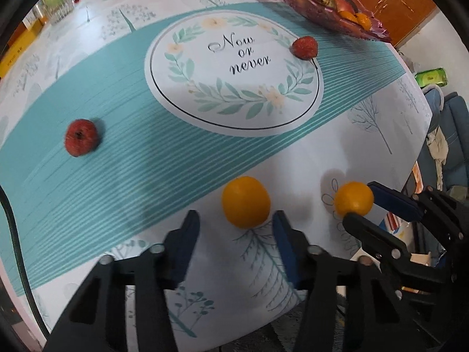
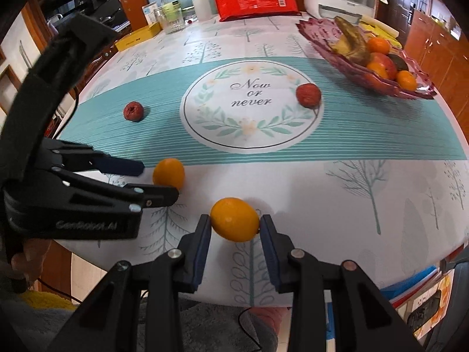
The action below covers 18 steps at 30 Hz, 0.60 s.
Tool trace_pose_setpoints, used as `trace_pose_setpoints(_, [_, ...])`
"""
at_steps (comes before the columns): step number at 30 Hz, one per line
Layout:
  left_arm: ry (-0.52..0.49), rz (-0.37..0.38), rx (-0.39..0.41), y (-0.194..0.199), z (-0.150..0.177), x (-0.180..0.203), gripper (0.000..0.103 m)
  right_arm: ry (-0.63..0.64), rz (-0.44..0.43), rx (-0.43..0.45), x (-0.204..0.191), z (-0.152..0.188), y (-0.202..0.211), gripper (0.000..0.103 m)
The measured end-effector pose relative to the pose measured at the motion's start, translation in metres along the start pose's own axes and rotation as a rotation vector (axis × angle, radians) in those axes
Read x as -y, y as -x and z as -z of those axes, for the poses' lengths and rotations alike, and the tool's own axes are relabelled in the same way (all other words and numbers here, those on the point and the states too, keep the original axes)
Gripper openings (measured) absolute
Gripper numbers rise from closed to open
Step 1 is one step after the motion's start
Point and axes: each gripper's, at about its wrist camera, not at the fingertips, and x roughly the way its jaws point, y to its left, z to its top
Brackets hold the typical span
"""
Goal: Organize fruits
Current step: 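Lift both held oranges off the table toward the pink bowl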
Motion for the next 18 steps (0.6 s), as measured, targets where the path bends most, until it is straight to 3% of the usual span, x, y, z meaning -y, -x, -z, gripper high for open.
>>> trace_pose_setpoints(4, [-0.003,0.012,-0.002,-0.004,-0.003,0.005,0.029,-0.009,0.006,0.007,0.006,0.001,0.003,0.035])
trace_pose_setpoints(11, [-0.039,-0.011,0.04,0.004,-0.011,0.019,0.028,-0.016,0.014,0.024,0.013,-0.001,0.012,0.035])
trace_pose_setpoints(18, [-0.068,-0.022,0.12,0.04,-0.027,0.035,0.028,-0.001,0.015,0.078,0.021,-0.017,0.029,0.035])
